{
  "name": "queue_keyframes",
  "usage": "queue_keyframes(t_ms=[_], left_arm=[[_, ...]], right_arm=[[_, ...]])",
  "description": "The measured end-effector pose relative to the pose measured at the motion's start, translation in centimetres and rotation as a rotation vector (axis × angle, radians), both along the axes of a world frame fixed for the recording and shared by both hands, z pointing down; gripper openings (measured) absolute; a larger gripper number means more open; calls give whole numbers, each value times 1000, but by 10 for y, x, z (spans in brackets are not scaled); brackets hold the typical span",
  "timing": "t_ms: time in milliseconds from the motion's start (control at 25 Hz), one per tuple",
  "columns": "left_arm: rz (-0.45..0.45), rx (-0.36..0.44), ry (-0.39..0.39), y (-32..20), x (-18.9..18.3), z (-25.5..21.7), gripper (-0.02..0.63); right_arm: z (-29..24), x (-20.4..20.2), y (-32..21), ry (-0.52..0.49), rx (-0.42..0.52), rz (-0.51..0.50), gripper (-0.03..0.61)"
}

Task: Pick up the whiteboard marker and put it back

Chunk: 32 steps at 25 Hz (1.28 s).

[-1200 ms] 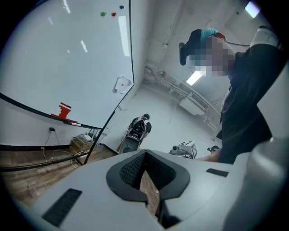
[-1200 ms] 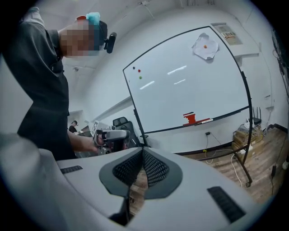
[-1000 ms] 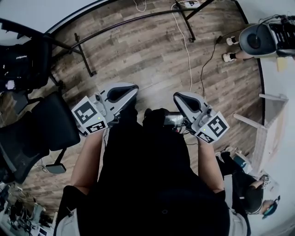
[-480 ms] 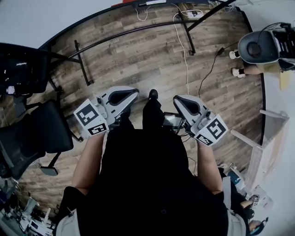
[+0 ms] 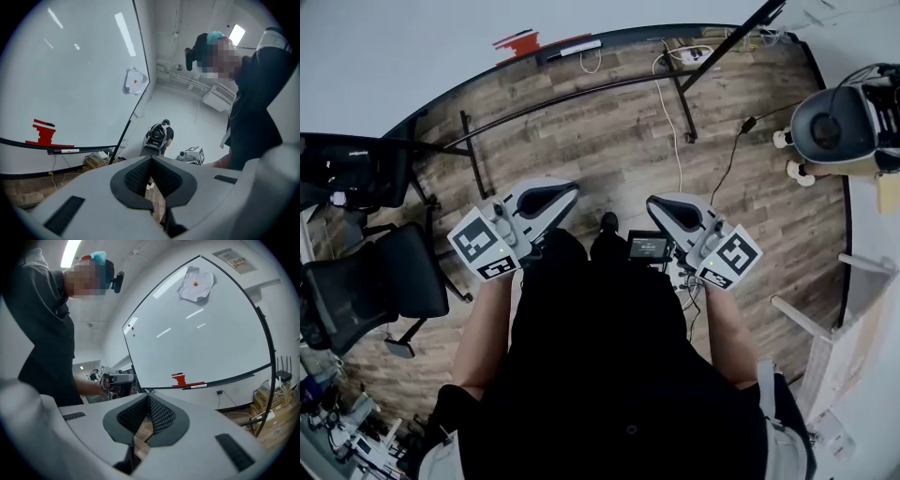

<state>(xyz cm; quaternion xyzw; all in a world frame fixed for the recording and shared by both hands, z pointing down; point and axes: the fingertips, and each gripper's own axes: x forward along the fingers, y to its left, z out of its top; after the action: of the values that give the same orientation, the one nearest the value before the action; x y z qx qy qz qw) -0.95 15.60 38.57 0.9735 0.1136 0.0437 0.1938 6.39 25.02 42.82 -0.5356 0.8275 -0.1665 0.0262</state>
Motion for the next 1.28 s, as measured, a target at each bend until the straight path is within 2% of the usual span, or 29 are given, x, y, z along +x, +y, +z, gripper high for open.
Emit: queue_keyframes(t_ms=[240,600,760,1000,1280], left_arm=[[-88,-38,-37,-36,9,17,12],[-157,-79,24,-137,34,30,12],[-156,-94,66,-174,46,21,12],[-174,-90,97,-222,60,21,12],[-226,-66,89,-253,56,31,12]], right_arm=[[7,16,-43,-13,-2,-77,20],[11,36,-146,23,-62,-153,20],[4,43,-199,87,-92,-192,20],[1,60,-261,122,-122,-217,20],[1,59,-296,248,-99,-264,20]])
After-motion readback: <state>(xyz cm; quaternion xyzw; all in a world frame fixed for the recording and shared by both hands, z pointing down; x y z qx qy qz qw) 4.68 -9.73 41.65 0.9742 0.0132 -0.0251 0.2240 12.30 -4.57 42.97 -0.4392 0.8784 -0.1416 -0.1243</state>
